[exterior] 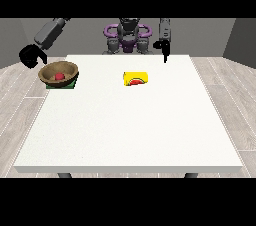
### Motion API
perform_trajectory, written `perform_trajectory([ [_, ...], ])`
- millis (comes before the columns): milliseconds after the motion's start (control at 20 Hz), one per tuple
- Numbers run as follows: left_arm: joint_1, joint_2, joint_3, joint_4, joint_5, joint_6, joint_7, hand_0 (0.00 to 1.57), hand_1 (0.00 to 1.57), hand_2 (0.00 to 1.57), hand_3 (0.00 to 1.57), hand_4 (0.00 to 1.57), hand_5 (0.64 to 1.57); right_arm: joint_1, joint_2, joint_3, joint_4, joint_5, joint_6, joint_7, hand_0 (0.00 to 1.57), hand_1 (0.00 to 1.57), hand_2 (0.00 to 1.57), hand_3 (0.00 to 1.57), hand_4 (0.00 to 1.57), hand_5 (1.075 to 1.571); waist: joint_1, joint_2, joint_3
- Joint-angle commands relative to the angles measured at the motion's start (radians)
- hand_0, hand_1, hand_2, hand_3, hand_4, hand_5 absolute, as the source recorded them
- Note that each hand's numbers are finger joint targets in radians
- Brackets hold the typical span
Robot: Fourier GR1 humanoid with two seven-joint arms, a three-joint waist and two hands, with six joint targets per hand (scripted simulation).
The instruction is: Pick the cup and pour the ball into the bowl, then pick the bowl and place it on the pad
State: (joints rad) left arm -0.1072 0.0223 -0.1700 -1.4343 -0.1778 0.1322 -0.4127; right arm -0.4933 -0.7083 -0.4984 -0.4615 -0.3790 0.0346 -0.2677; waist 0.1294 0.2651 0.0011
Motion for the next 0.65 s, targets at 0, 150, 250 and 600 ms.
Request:
perform_trajectory([
  [0, 0.025, -0.021, -0.046, 0.067, 0.016, 0.029, 0.010, 0.00, 0.00, 0.00, 0.00, 1.17, 1.374, -0.017, 0.001, 0.044, -0.019, 0.037, -0.022, 0.011, 1.21, 1.21, 1.23, 1.30, 0.00, 1.568, -0.024, -0.050, -0.0010],
  [150, 0.024, -0.022, -0.160, 0.163, 0.042, 0.151, -0.074, 0.00, 0.00, 0.00, 0.00, 1.21, 1.354, -0.064, 0.069, 0.083, -0.059, 0.045, -0.025, 0.034, 1.07, 1.07, 0.96, 0.95, 0.31, 1.564, -0.050, -0.062, -0.0016],
  [250, 0.059, -0.022, -0.262, 0.151, 0.057, 0.238, -0.070, 0.00, 0.00, 0.00, 0.00, 1.21, 1.345, -0.066, 0.075, 0.094, -0.056, 0.040, 0.027, 0.048, 0.85, 0.85, 0.78, 0.70, 0.65, 1.480, -0.064, -0.081, -0.0012],
  [600, 0.013, -0.022, -0.248, 0.289, 0.154, 0.299, -0.104, 0.00, 0.00, 0.00, 0.00, 1.22, 1.340, -0.056, 0.008, 0.102, -0.109, 0.019, 0.124, 0.160, 0.00, 0.00, 0.58, 0.75, 0.71, 1.075, -0.126, -0.146, -0.0015],
])
